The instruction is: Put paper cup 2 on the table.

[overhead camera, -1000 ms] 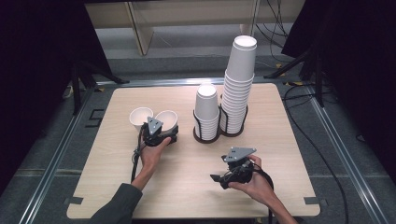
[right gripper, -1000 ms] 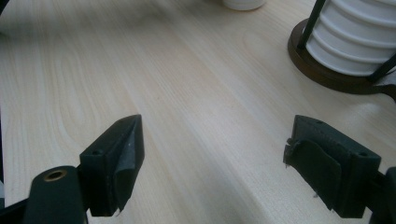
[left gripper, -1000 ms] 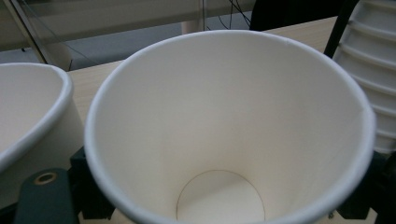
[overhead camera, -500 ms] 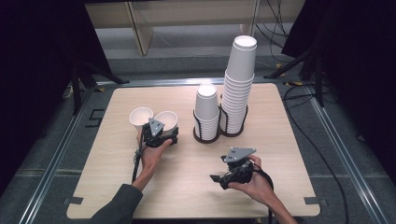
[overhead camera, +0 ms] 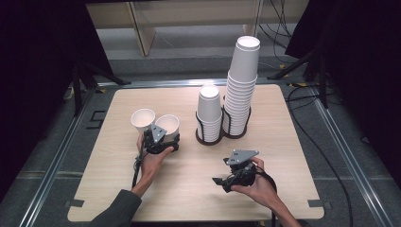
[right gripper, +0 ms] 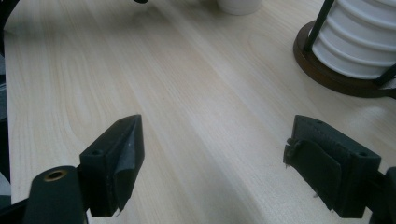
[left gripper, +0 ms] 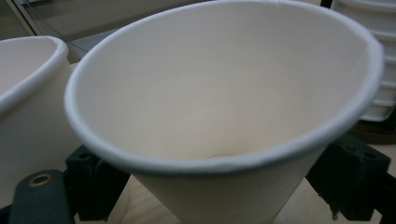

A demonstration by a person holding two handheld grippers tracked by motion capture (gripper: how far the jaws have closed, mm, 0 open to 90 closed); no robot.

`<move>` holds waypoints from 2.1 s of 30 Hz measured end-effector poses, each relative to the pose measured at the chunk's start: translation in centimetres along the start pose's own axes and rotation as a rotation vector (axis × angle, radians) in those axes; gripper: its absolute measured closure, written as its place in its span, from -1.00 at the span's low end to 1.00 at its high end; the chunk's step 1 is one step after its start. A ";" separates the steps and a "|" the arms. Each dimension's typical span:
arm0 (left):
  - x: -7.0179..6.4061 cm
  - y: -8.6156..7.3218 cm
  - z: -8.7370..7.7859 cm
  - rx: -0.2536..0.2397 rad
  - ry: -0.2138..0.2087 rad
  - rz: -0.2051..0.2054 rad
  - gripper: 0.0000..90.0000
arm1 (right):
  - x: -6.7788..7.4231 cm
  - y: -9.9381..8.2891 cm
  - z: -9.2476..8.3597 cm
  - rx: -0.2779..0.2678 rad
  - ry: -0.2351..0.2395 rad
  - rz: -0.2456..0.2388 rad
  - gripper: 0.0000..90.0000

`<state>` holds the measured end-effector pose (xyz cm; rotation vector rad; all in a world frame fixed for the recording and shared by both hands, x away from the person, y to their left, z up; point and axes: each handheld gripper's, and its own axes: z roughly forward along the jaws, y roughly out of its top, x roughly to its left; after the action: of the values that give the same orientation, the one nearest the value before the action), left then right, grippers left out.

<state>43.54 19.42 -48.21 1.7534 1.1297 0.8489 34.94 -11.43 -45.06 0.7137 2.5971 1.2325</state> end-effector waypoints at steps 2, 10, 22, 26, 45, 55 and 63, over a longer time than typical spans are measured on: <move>0.0 -0.1 -0.1 0.008 0.001 0.006 -0.69 | 0.0 0.0 0.0 0.000 -0.001 -0.002 -0.57; 0.4 -1.0 -0.6 0.035 -0.009 0.008 -0.69 | 0.1 0.1 0.0 0.002 -0.001 -0.016 -0.57; 0.5 -1.6 -3.0 0.045 -0.048 -0.008 -0.69 | 0.2 0.1 -0.1 0.003 0.005 0.007 -0.57; 0.6 -1.7 -3.9 0.047 -0.068 -0.010 -0.69 | 0.1 0.1 0.0 -0.004 0.009 -0.006 -0.57; -0.1 -2.2 -8.3 0.016 -0.210 -0.012 -0.68 | 0.0 0.0 -0.2 -0.020 0.018 0.005 -0.57; -0.7 -2.6 -10.8 -0.003 -0.288 -0.004 -0.69 | -0.1 -0.6 -0.7 -0.055 0.043 0.042 -0.59; -1.4 -3.0 -12.4 -0.024 -0.331 0.003 -0.69 | 0.0 -0.9 -1.2 -0.095 0.051 0.058 -0.61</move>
<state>31.24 22.40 -46.09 1.7959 0.8939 0.5442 34.21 -12.71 -44.94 0.7540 2.5546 1.3986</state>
